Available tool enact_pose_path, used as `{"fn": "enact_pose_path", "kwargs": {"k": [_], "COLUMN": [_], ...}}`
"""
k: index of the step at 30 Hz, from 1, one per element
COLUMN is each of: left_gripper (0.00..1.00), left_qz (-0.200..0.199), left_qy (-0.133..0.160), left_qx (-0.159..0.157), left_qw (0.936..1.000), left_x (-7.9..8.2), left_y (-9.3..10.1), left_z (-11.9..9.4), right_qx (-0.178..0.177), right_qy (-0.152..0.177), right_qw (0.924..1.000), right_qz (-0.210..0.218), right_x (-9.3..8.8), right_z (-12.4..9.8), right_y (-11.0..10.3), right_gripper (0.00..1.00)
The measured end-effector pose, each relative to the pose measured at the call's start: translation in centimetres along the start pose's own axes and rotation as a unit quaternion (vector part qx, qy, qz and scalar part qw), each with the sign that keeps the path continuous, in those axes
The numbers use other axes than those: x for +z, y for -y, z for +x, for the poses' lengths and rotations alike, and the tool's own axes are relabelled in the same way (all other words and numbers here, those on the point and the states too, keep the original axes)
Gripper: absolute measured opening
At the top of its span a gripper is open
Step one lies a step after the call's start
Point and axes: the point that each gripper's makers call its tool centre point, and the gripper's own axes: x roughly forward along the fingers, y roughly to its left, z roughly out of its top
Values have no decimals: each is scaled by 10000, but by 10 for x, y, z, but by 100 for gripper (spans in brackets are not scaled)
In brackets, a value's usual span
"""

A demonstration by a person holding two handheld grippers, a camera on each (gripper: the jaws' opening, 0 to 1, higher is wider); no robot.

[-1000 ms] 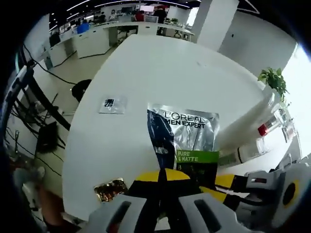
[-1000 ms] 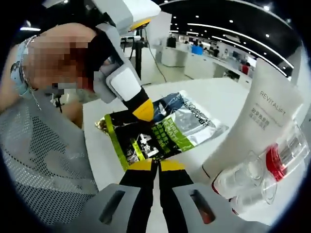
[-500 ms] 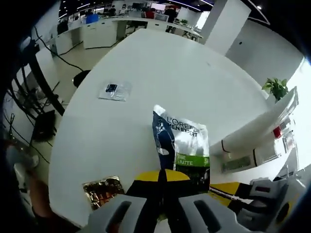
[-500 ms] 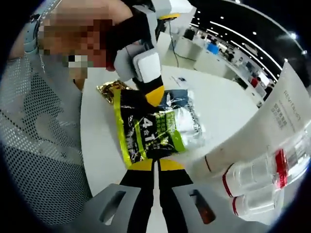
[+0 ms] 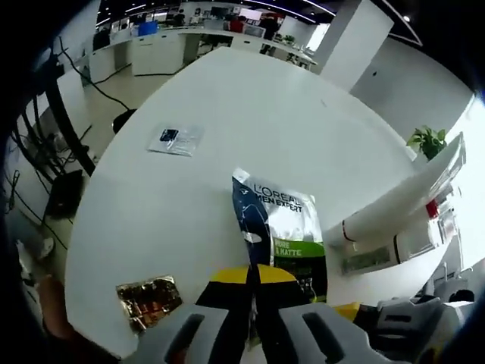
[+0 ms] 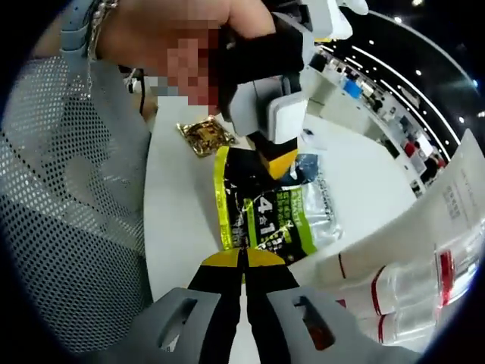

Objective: Arrange the skincare products in the storage area until every visible bottle or jar stands upright without overlapping.

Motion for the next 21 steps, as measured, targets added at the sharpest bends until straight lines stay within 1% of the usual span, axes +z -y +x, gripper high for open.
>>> {"fn": "enact_pose_path", "kwargs": {"k": [2,4,8,12,16,18,20,21], "left_gripper": [1,1,2,6,7,7,5,2], "left_qz": [143,198,651,825,711,506,463,497], "left_qy": [22,11,98,201,437,597,646,562], "left_qx": [-23,0,235,371,597,689,599,330], "left_qw": [9999,9998,9976,9957,9947,9946,9950,9966], "left_x": [0,-2,-2,3,15,21,25,24], "left_y": [3,5,2,-2,-18,-25,-25,-17], "left_z": [2,3,6,6,-3,-9,-13,-14], "right_qx": [-52,-81,-51,-74,-92,-70,-59,-62], "right_qy": [-60,-133,-130,-85,-76,-70,-65,-64], "right_qw": [10000,9997,9997,9998,9999,9999,9999,9998], "right_qz": [-57,-173,-205,-150,-46,73,141,159], "right_x": [-3,-7,-6,-6,-7,-7,-8,-8], "right_z": [1,2,1,2,2,2,2,2], "right_y": [1,2,2,5,8,8,8,8], "right_gripper": [0,0,0,0,0,0,0,0]}}
